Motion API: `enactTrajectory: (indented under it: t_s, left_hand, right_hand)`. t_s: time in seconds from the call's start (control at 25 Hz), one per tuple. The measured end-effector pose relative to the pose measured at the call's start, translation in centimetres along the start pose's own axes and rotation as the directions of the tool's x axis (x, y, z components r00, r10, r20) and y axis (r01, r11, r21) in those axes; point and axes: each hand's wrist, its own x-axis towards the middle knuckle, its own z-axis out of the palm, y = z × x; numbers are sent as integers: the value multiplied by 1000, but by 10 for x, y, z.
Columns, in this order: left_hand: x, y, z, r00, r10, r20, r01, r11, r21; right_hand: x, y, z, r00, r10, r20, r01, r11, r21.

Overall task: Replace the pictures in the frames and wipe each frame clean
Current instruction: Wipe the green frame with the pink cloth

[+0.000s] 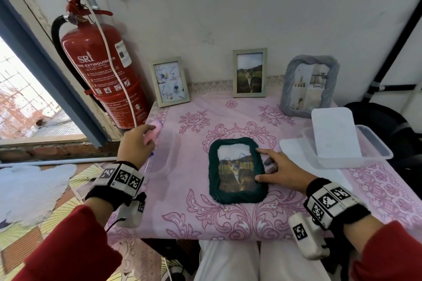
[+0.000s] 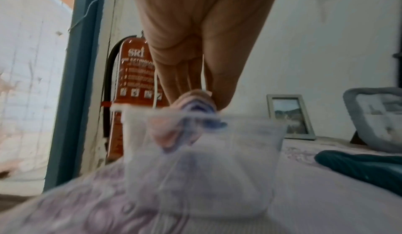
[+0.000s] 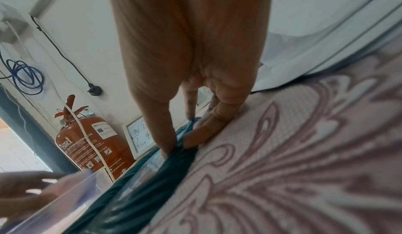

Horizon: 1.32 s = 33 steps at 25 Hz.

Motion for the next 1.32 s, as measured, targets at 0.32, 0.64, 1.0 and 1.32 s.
enactTrajectory:
  t_s: [0.32, 0.64, 1.0, 1.32]
  left_hand:
    - [-15, 96, 9, 966, 255, 44, -226, 914, -336]
    - [-45, 127, 89, 839, 311, 445, -227, 946, -233]
    - [-57, 113, 97, 590, 241, 771, -481, 871, 96]
    - [-42, 89, 71, 697, 297, 653, -274, 951, -141]
  right_hand:
    - [-3, -3, 0, 1000, 10, -7, -10, 1000, -16]
    - [-6, -10, 1, 999, 33, -12, -33, 999, -10]
    - [-9, -13, 0, 999, 51, 14, -50, 998, -29]
    - [-3, -28, -17, 974, 169, 154, -171, 985, 1]
